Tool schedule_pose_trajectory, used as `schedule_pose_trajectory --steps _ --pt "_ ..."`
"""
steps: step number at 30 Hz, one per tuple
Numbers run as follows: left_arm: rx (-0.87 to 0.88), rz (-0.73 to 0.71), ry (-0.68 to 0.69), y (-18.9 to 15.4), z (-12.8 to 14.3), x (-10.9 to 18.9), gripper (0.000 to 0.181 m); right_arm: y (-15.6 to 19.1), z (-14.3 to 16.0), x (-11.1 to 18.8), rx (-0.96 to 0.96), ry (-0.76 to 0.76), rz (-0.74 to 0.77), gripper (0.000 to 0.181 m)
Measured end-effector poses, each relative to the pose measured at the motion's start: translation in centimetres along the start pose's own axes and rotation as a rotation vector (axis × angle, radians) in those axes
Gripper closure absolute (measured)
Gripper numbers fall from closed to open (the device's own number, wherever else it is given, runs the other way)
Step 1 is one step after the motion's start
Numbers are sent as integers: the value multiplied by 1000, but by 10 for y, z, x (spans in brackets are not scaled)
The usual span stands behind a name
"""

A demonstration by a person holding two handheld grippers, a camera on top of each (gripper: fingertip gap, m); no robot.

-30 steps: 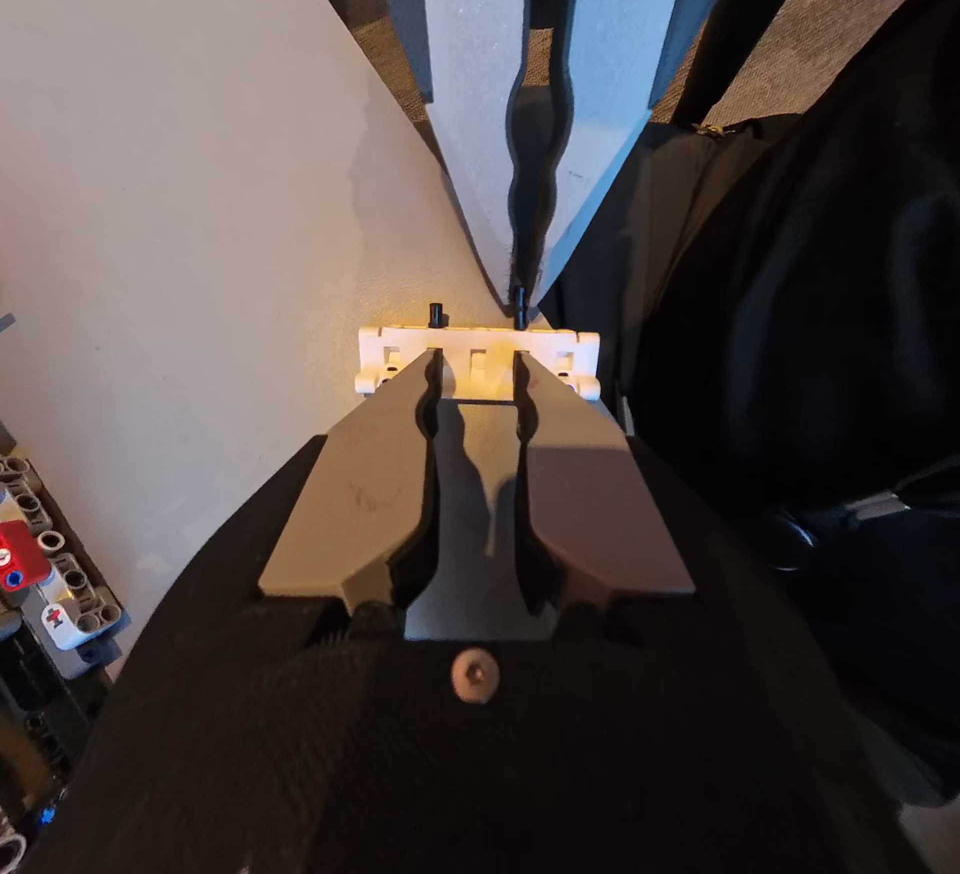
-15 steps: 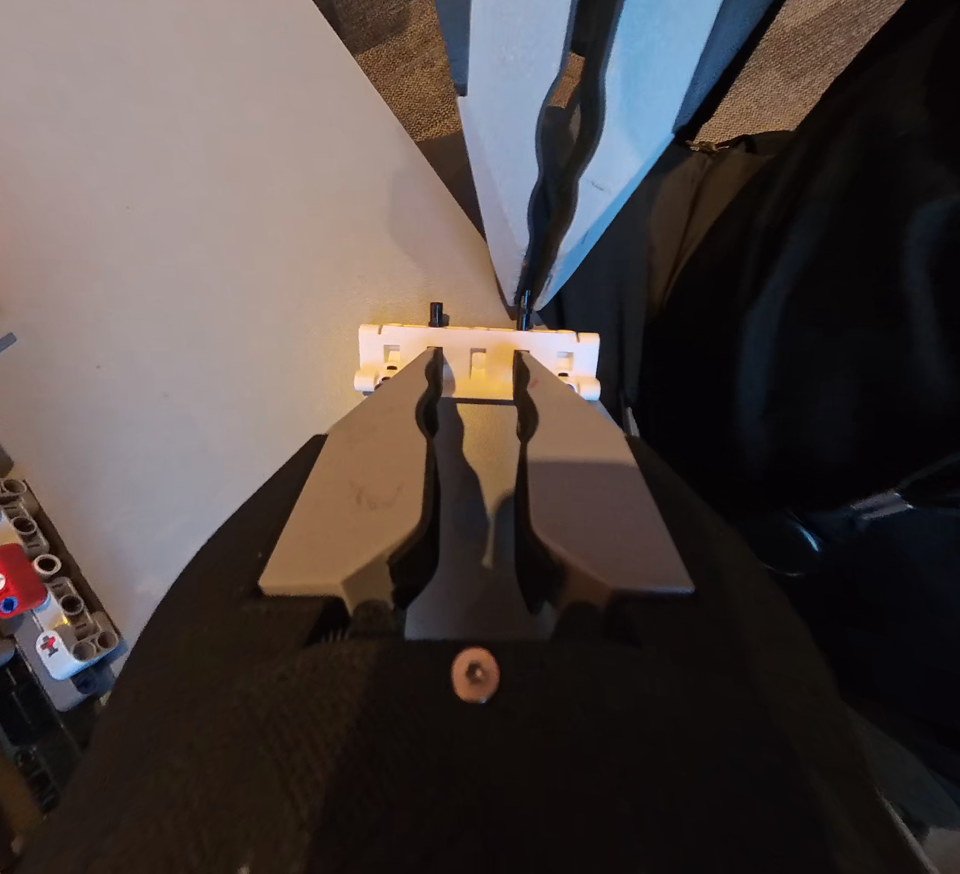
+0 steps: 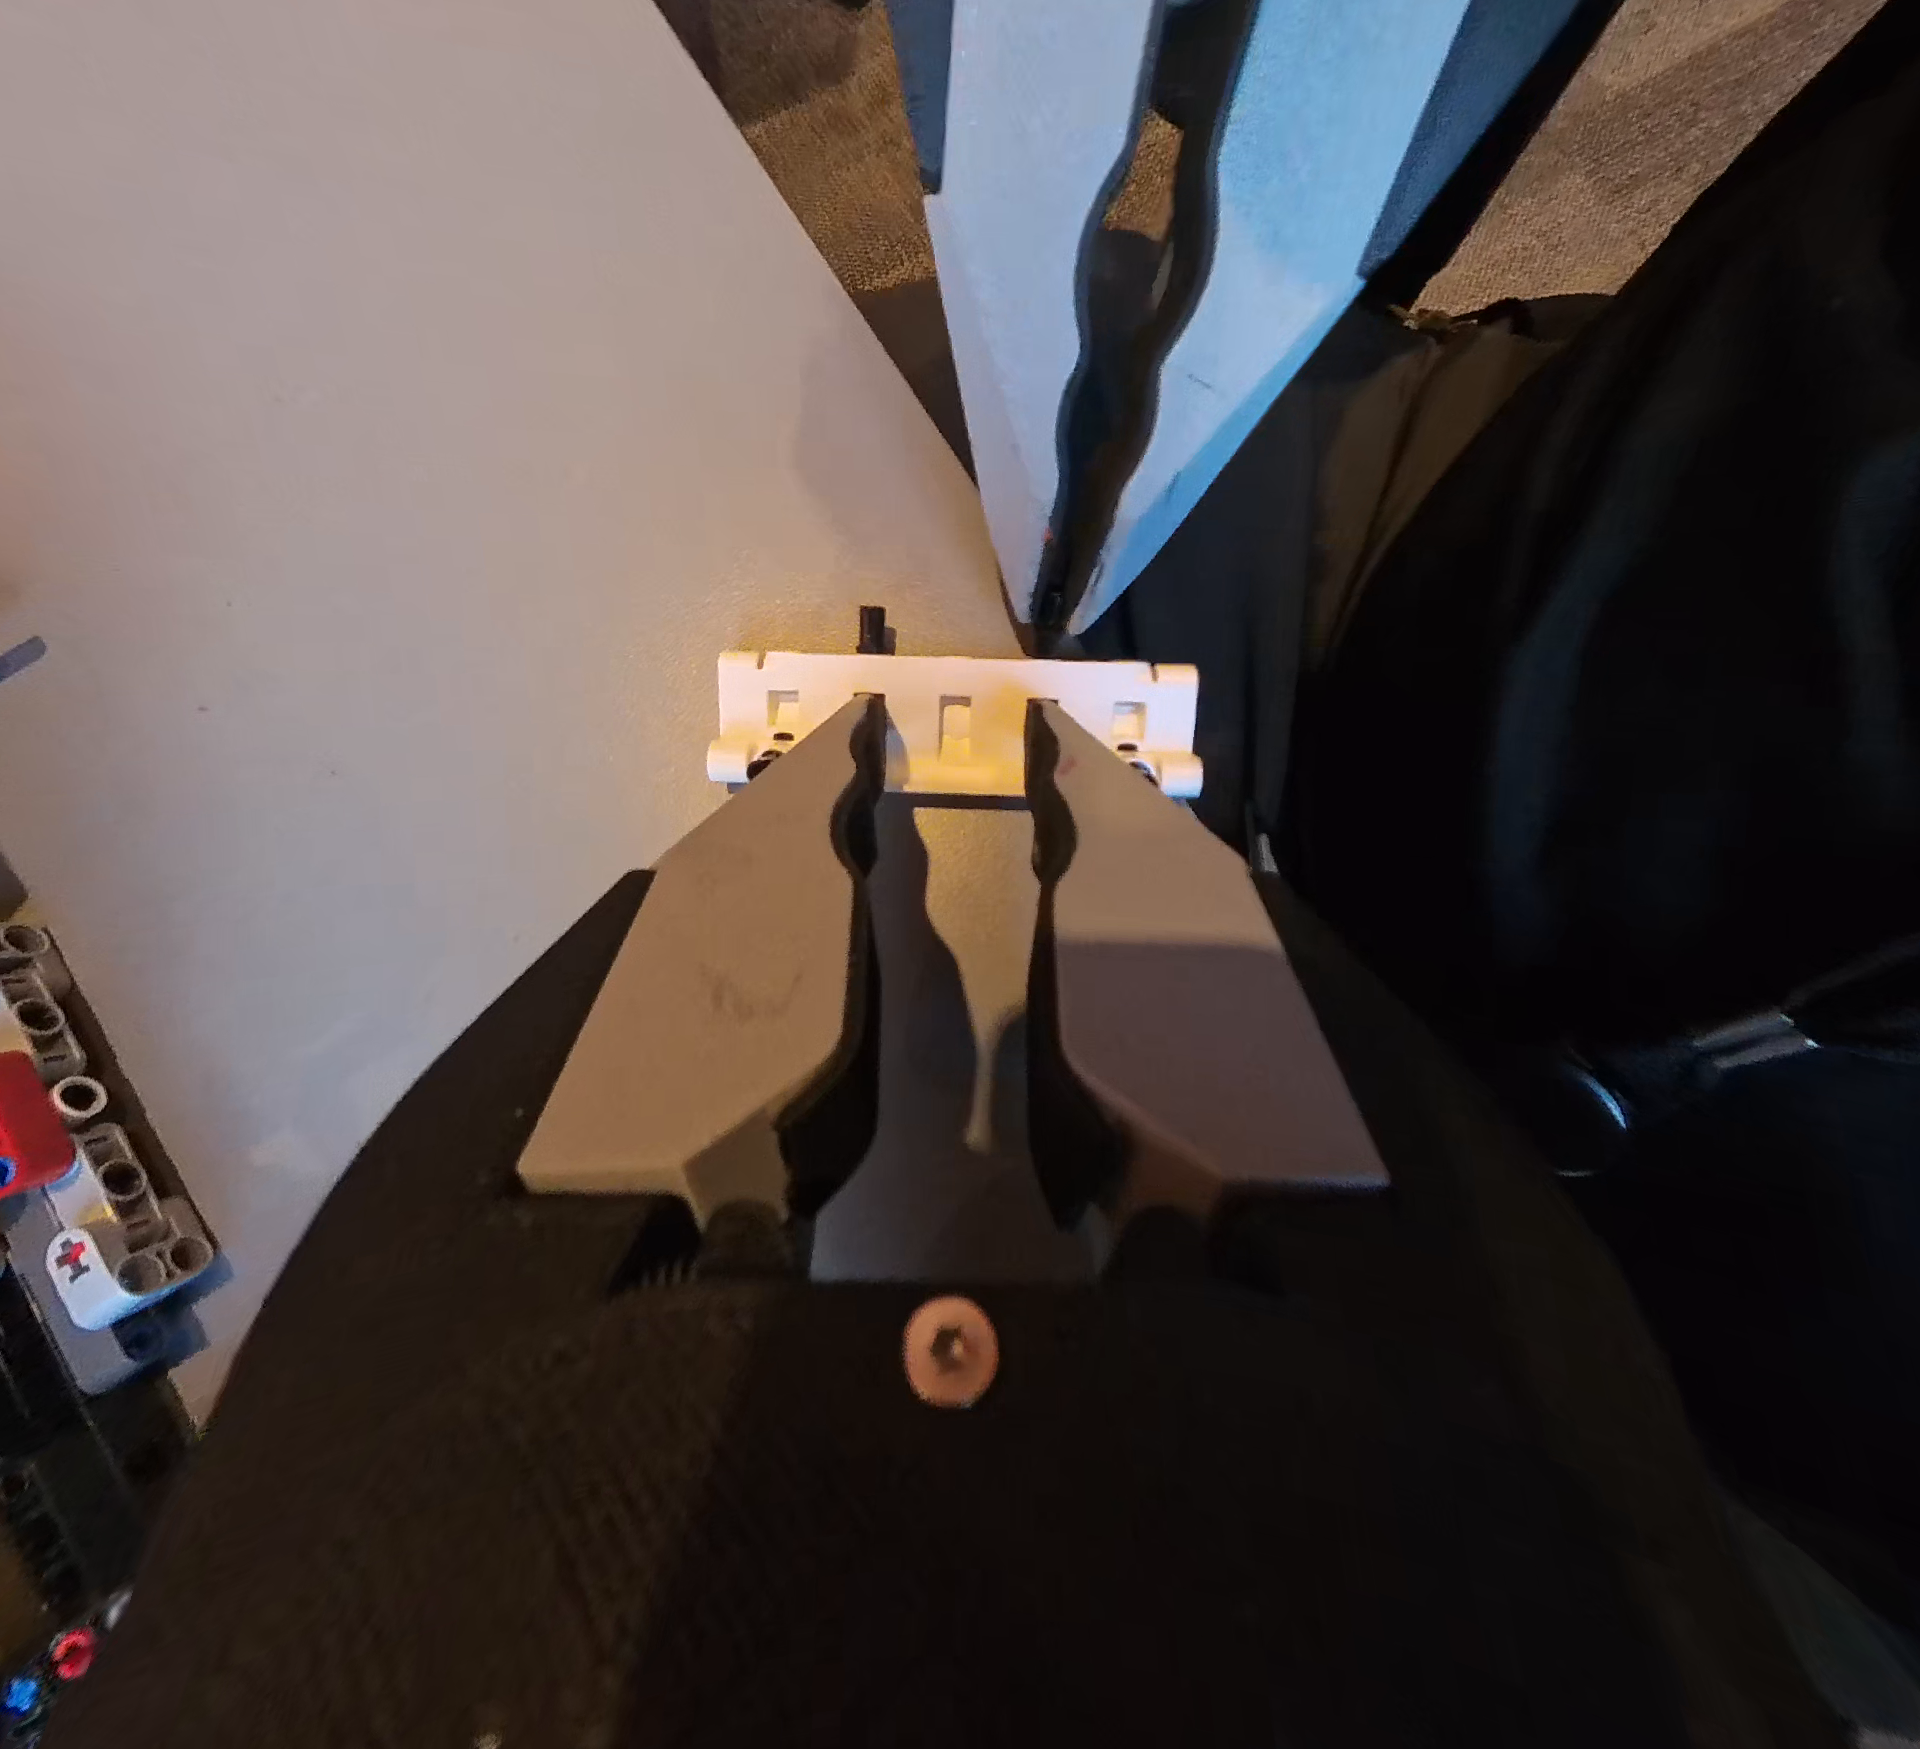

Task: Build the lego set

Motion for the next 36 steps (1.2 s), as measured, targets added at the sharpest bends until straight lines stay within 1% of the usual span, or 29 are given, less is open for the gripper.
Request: schedule_pose_trajectory --steps 7,12,17,23,28,30,36 --pt "5 -6 -28 0 2 0 157 -4 10 -1 -280 -84 -73 179" --pt "7 -9 -48 -1 3 0 157 -4 18 -2 -523 -184 -110 179" --pt "9 -10 -57 0 4 1 157 0 20 -4 -544 -183 -92 179" --pt "6 -19 -53 -1 5 1 157 1 14 -2 -378 -142 -22 179" --pt "5 -26 -43 -1 4 2 157 2 8 -2 -145 -41 31 180" --pt "5 -27 -43 -1 4 2 157 2 8 -4 -80 -5 39 180" --pt "7 -19 -47 0 5 2 157 2 6 -4 90 -1 63 180"
Point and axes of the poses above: each gripper's, where its closed fingertips meet, x back along the fingers, z out of its underside, y = z × x across the jaws, the point moved 7 cm from there along x, back along the fingers, and after that the axes turned 4 degrees about z, right-handed, at the moved point
